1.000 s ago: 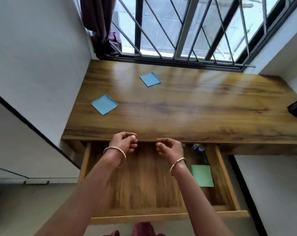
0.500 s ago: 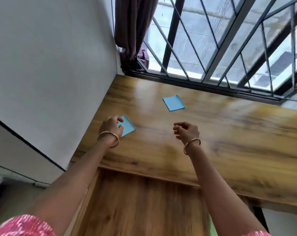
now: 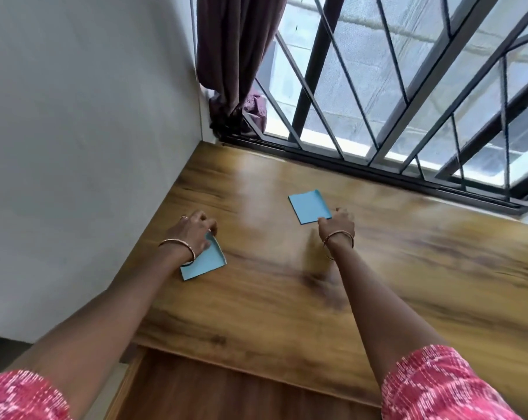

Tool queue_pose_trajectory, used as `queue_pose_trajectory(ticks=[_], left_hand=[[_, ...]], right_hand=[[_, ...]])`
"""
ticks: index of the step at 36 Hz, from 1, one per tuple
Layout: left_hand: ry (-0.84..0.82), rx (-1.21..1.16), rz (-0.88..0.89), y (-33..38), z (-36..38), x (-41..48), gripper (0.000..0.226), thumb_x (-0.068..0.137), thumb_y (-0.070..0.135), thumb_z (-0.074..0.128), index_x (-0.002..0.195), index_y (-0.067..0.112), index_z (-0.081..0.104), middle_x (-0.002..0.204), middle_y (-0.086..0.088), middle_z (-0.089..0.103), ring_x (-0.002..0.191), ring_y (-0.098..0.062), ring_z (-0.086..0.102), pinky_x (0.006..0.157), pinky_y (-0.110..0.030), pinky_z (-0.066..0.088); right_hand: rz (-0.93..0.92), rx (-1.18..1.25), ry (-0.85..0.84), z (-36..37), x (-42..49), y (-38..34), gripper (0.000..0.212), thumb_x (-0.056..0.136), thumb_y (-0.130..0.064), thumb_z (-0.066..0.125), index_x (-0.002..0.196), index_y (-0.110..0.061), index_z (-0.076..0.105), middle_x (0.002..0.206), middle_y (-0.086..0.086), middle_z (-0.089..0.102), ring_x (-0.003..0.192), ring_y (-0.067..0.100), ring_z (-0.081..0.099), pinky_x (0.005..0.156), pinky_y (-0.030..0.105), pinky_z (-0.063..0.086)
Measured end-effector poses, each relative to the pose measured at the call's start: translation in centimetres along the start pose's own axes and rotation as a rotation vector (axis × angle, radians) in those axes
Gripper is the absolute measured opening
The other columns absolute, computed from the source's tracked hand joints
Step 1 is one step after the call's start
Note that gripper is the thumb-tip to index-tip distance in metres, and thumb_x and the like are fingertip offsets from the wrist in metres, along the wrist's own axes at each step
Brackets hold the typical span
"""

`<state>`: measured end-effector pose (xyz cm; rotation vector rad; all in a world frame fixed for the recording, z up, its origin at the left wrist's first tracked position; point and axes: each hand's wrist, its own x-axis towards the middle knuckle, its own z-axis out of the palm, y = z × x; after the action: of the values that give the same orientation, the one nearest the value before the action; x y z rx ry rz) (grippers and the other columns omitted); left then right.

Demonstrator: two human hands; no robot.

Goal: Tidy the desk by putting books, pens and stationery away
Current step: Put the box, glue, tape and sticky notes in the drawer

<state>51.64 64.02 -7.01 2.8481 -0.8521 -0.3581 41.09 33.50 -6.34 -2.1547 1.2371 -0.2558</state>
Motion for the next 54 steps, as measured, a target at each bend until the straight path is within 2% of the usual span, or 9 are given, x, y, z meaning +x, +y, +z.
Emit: queue_pose_trajectory(ticks=[12,17,24,28,34,38,43,48,54], left_hand=[[0.200,-0.162,0.002,0.3,-0.6,-1.6,0.007,0.084,0.028,0.069,0.088,0.024,0.064,0.095,0.004,0.068,0.097,-0.019,0.057,0.076,-0.031,0.046],[0.245,-0.578,-0.095,1.4,-1.1,-3.5,0.010,0.082,0.017,0.072,0.080,0.024,0.066,0.080,0.008,0.068,0.077,-0.013,0.065,0.069,-0.027,0.053],[0.248,-1.078,-0.242,4.6,-0.8,-6.5,0.007,0.081,0.014,0.075,0.087,0.012,0.073,0.083,-0.007,0.072,0.077,-0.019,0.068,0.062,-0.034,0.061],[0.216,-1.267,-0.322,6.3,-0.5,-8.8,0.010,0.078,0.012,0.078,0.083,0.007,0.071,0.081,-0.010,0.073,0.074,-0.023,0.071,0.065,-0.037,0.061],[0.150,-1.379,-0.383,8.3,1.1,-12.3,0.011,0.080,0.012,0.076,0.084,0.005,0.068,0.087,-0.016,0.072,0.075,-0.029,0.070,0.066,-0.039,0.060],[0.094,-1.436,-0.359,9.9,2.0,-15.6,0.014,0.081,0.013,0.075,0.088,0.002,0.069,0.082,-0.013,0.072,0.066,-0.024,0.068,0.055,-0.029,0.056],[0.021,-1.463,-0.291,11.0,2.9,-19.9,0.018,0.080,0.015,0.076,0.091,0.002,0.071,0.083,-0.012,0.072,0.074,-0.024,0.068,0.069,-0.034,0.058],[-0.151,-1.635,-0.339,11.9,3.5,-24.1,0.020,0.083,0.016,0.073,0.097,0.002,0.070,0.088,-0.017,0.071,0.063,-0.022,0.069,0.053,-0.029,0.055],[-0.249,-1.669,-0.359,12.9,4.9,-28.2,0.024,0.084,0.023,0.071,0.098,0.003,0.069,0.085,-0.012,0.073,0.061,-0.017,0.071,0.059,-0.030,0.056]], right_hand=[[0.088,-0.015,0.036,1.0,3.2,0.4,0.040,0.083,-0.037,0.070,0.115,-0.014,0.066,0.130,0.012,0.051,0.125,0.032,0.043,0.096,0.037,0.041],[0.128,0.151,-0.042,0.7,3.2,1.5,0.022,0.067,-0.031,0.082,0.077,-0.020,0.066,0.101,0.009,0.071,0.101,0.030,0.063,0.088,0.035,0.052],[0.211,0.551,-0.129,-0.1,0.5,4.6,0.027,0.062,-0.021,0.083,0.073,-0.017,0.059,0.090,0.018,0.073,0.078,0.031,0.071,0.075,0.050,0.060],[0.196,0.867,-0.154,-3.1,-6.3,4.6,0.024,0.082,0.004,0.069,0.077,-0.008,0.048,0.082,0.022,0.061,0.067,0.031,0.067,0.071,0.044,0.059],[0.158,1.135,-0.322,-7.8,-17.1,6.2,0.027,0.081,0.006,0.069,0.098,-0.007,0.053,0.085,0.023,0.068,0.072,0.030,0.070,0.072,0.041,0.061],[0.216,1.141,-0.404,-8.8,-23.7,8.0,0.036,0.078,0.004,0.071,0.109,-0.004,0.054,0.088,0.017,0.073,0.074,0.029,0.070,0.070,0.037,0.061],[0.320,1.044,-0.446,-9.1,-30.2,10.5,0.026,0.078,0.006,0.071,0.100,0.002,0.058,0.079,0.019,0.072,0.058,0.024,0.070,0.060,0.034,0.061],[0.331,0.974,-0.325,-10.0,-35.0,12.4,0.029,0.076,0.001,0.076,0.101,0.009,0.063,0.094,0.023,0.071,0.070,0.024,0.070,0.060,0.027,0.060],[0.308,0.847,-0.185,-10.5,-39.4,14.3,0.028,0.073,-0.011,0.082,0.098,-0.002,0.070,0.091,0.013,0.074,0.074,0.017,0.069,0.053,0.021,0.052]])
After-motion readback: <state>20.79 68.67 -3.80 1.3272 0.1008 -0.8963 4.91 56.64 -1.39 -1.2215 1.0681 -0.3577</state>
